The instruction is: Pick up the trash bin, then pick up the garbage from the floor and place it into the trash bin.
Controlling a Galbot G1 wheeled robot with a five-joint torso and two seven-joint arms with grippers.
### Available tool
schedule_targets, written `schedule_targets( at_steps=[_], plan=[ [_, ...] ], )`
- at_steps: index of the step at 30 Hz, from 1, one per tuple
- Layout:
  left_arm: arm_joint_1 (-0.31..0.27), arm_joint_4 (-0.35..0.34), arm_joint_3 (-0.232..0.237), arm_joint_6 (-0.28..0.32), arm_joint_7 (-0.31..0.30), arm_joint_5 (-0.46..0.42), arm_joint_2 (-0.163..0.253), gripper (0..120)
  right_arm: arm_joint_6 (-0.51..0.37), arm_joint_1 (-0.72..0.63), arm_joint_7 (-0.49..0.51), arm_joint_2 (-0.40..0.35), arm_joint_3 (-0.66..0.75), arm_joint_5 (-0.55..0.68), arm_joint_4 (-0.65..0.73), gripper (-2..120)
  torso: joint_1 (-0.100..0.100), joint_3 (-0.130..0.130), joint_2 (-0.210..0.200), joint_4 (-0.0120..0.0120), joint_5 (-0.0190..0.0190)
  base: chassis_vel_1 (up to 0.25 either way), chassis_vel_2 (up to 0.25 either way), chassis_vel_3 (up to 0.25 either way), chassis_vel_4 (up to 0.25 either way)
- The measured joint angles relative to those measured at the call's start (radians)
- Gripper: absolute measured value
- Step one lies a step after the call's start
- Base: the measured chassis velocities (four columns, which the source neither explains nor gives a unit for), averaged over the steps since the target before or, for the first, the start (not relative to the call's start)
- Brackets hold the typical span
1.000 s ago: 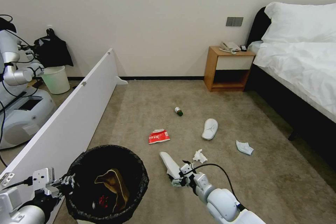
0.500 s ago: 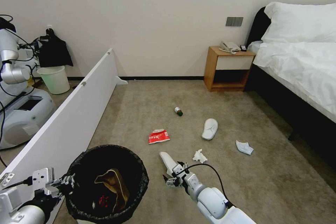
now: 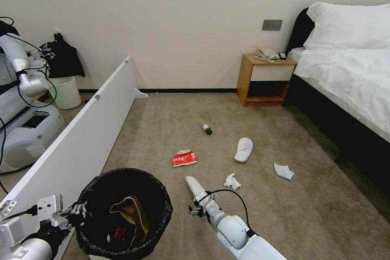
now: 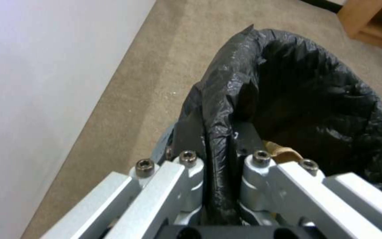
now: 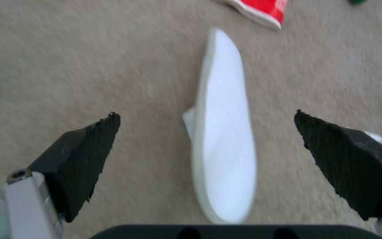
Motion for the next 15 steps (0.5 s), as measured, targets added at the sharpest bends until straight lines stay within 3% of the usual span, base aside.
schedule_targets(
  at_steps=[15],
  plan=[
    [0.0, 0.0, -0.007, -0.001, 0.001, -0.007, 0.006, 5, -0.032, 0.027, -0.017, 0.035, 0.037, -0.053, -0.121, 100, 0.0, 0.0, 0.0, -0.0001, 0.0001, 0.0, 0.0, 0.0, 0.0]
  ],
)
